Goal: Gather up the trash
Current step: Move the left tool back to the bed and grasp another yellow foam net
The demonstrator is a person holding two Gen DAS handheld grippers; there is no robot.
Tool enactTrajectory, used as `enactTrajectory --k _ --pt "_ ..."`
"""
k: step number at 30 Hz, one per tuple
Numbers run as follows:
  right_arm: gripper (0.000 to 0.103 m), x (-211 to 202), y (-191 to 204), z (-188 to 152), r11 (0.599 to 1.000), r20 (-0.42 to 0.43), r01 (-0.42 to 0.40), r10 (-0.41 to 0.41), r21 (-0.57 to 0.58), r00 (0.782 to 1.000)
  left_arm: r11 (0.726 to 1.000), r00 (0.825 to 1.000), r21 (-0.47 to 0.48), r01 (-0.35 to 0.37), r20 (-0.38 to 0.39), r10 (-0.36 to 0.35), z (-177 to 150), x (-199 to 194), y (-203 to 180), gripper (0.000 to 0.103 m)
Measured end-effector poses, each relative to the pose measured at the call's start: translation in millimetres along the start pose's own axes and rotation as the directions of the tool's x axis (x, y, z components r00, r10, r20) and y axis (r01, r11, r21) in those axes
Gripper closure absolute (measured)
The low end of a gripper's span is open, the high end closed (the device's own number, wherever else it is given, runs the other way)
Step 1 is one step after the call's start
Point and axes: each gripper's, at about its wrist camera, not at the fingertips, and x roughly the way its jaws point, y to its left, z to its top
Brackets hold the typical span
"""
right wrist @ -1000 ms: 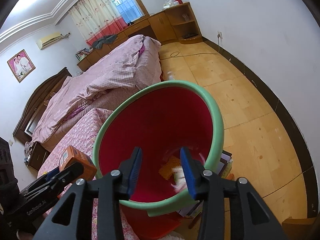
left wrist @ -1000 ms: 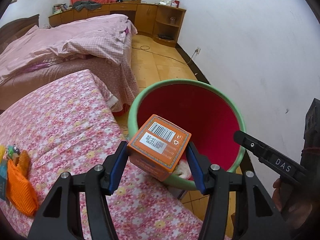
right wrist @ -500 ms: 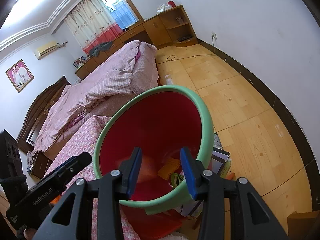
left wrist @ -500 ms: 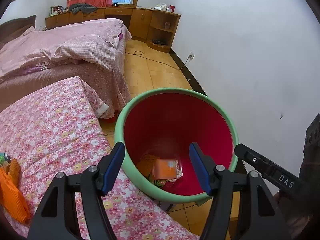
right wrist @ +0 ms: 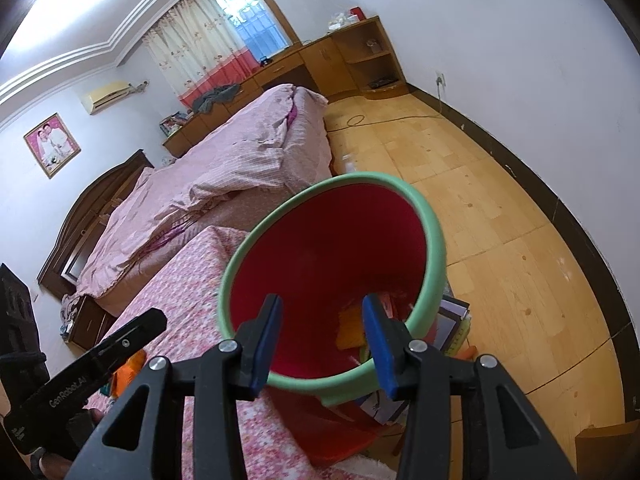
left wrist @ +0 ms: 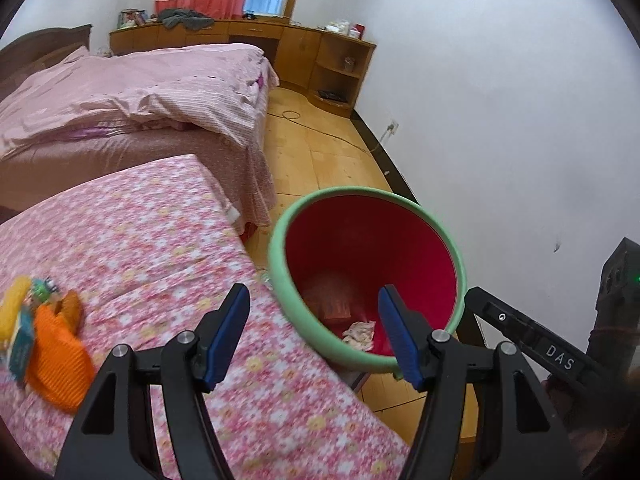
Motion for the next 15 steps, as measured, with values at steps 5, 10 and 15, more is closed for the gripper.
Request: enactTrajectory --k 5,10,15 --pt "0.057 -5 20 -7 0.999 -0.015 -0.035 0.034 -0.032 0.999 0.998 0.999 -0.041 -0.040 0.030 0.041 -9 -29 18 0.037" --pt "0.055 -9 42 -17 0.995 -0.030 -0.068 0.066 -0.073 0.997 0.991 0.994 -0.098 -0.086 0.054 0.092 -23 -57 42 0.037" --pt "0.054 -8 68 -27 0.987 -0.055 -0.105 0.099 -0.122 0.994 0.977 0.984 -0.161 -0.142 0.081 0.156 -34 -83 75 0.036"
